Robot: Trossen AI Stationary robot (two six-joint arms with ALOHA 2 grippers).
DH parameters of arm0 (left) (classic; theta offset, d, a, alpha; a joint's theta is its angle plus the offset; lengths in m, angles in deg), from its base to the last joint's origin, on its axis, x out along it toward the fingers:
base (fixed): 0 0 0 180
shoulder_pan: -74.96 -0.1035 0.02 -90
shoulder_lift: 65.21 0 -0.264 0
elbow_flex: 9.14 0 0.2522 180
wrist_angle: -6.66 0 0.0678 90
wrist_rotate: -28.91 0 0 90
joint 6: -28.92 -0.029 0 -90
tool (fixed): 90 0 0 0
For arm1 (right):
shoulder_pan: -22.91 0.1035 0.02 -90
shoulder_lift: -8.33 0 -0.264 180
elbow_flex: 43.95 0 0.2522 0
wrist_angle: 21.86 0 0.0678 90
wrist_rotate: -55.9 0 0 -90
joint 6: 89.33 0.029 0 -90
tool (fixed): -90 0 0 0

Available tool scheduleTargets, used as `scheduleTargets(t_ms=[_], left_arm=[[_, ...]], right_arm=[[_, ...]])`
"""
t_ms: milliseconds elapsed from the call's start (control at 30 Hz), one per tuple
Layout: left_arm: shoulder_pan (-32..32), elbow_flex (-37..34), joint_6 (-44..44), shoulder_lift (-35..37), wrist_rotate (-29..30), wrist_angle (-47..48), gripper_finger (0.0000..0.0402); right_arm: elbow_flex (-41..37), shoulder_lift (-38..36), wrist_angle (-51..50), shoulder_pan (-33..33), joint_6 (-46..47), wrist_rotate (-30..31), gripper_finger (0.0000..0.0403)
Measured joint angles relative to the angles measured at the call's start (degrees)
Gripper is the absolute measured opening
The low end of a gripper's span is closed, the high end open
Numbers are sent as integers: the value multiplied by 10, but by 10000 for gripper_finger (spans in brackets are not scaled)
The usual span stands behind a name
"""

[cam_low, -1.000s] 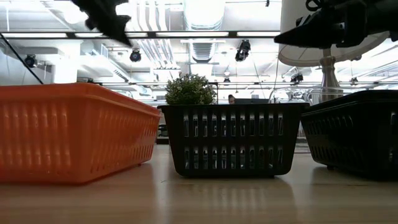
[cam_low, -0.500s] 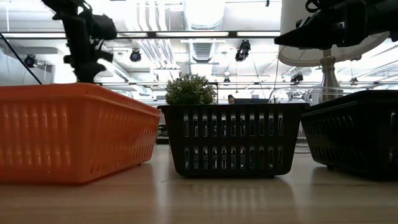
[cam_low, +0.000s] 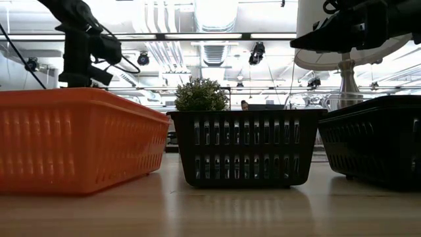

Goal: Stack baskets by color
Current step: Stack the top orange bin on the bottom orange bins

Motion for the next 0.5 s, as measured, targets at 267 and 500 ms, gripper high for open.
scheduleTargets(t_ms=[267, 500], left_arm=[[0, -40, -52, 2, 26, -83, 146], [0, -68, -150, 2, 41, -95, 139]], right_arm=[[0, 0, 0, 0, 0, 0, 9], [0, 0, -5, 0, 0, 0, 9]])
